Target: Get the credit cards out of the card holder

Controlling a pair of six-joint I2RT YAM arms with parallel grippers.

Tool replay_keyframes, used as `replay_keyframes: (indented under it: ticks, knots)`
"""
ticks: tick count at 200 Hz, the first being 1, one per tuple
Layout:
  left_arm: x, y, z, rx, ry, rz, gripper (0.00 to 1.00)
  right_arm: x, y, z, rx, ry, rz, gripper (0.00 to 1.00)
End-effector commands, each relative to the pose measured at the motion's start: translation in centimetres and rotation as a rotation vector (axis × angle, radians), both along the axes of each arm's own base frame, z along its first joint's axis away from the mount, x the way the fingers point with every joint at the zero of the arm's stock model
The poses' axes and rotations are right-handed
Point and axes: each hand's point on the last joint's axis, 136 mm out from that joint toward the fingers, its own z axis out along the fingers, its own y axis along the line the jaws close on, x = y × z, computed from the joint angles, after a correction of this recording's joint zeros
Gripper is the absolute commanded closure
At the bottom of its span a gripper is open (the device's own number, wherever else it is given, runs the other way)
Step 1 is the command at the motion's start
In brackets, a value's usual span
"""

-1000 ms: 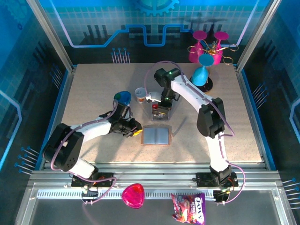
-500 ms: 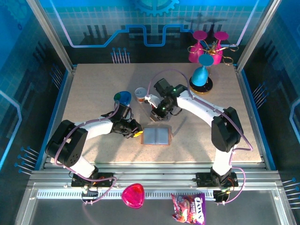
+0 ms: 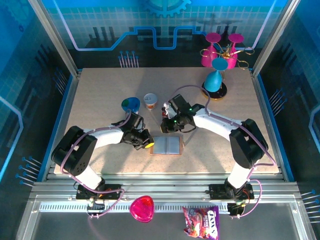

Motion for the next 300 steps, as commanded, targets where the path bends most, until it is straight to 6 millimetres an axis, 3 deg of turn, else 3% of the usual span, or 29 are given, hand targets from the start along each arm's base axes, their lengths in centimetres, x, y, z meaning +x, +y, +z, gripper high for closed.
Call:
replay_keyframes:
  ticks: [1, 46, 105, 156, 217, 300]
  knots:
    - [0.0, -0.3, 0.0, -0.001, 0.006, -0.005, 0.93, -0.7, 0.8, 0.5, 0.063, 0.074, -0.091, 0.90]
    - [-0.3, -0.2, -0.3, 0.001, 0.013, -0.007, 0.98, -2.3, 1.1, -1.5, 0.040, 0.164, -0.073, 0.85]
    - [-0.5, 0.1, 0.1, 0.007, 0.002, -0.001, 0.99, -3.4, 1.8, -3.1, 0.026, 0.229, -0.063, 0.83]
    - [-1.3, 0.5, -0.8, 0.011, 0.024, -0.001, 0.99, -4.1, 2.2, -4.2, 0.005, 0.264, -0.058, 0.82]
    - [-1.9, 0.8, -1.3, 0.015, 0.034, 0.003, 0.99, -5.2, 2.8, -5.6, -0.018, 0.306, -0.036, 0.75]
    - [-2.1, 0.9, -1.5, 0.022, 0.039, 0.002, 0.99, -5.6, 1.5, -7.4, -0.104, 0.319, -0.046, 0.67]
